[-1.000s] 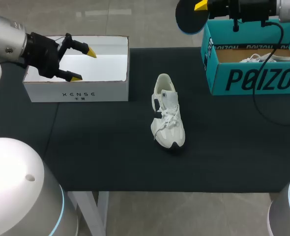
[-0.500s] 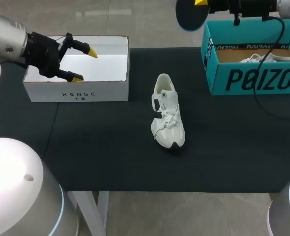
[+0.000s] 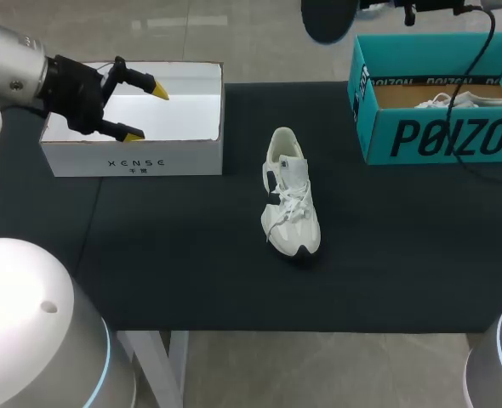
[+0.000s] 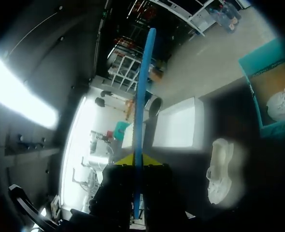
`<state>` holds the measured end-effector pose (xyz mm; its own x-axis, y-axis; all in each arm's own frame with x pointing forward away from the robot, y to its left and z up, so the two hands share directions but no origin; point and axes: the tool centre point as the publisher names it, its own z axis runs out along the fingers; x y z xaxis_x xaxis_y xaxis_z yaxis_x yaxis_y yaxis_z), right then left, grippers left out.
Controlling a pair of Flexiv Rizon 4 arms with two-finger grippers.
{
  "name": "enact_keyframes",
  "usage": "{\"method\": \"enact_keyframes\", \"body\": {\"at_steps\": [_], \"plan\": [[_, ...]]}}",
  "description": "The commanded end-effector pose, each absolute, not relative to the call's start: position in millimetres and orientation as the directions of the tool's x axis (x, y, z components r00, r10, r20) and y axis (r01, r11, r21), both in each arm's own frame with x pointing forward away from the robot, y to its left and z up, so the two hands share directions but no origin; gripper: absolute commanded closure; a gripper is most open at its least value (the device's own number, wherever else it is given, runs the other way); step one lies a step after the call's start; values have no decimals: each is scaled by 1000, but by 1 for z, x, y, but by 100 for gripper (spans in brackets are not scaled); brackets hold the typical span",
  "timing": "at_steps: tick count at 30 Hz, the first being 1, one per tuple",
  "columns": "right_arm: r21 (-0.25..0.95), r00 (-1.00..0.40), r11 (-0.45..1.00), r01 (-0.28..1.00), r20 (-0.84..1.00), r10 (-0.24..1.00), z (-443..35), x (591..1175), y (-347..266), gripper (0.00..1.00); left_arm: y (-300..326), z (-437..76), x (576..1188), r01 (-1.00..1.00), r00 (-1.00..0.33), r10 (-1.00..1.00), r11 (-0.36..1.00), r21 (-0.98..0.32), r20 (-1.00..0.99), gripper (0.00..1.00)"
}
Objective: Take the shoe out of the shoebox, open the shoe tongue, remove and reinsert the insole, then place the shoe into the shoebox
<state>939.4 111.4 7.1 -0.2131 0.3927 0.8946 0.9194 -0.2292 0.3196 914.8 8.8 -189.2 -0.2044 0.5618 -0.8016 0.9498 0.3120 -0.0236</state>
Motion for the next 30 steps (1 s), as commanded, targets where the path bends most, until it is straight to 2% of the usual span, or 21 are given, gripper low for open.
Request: {"method": "enact_keyframes", "body": {"at_steps": [1, 4, 6, 8, 14, 17, 30], "plan": [[318, -211, -230, 920, 894, 395, 7, 940, 113, 100, 9, -189, 915, 950, -204, 564, 312, -23, -800, 0], [318, -211, -230, 920, 894, 395, 7, 940, 113, 100, 9, -189, 915, 950, -204, 564, 312, -23, -800, 0], [462, -390, -142, 876, 850, 355, 9, 947, 122, 100, 9, -189, 915, 950, -204, 564, 312, -23, -800, 0], [524, -483, -84, 848, 827, 287, 6, 953, 127, 100, 9, -189, 915, 950, -204, 564, 312, -23, -800, 0], [605, -588, -9, 797, 777, 224, -3, 966, 140, 100, 9, -189, 915, 950, -204, 564, 312, -23, -800, 0], [609, -585, 50, 792, 733, 347, -12, 975, 145, 100, 9, -189, 915, 950, -204, 564, 312, -23, -800, 0], [609, -585, 50, 792, 733, 347, -12, 975, 145, 100, 9, -189, 915, 950, -204, 564, 312, -23, -800, 0]]}}
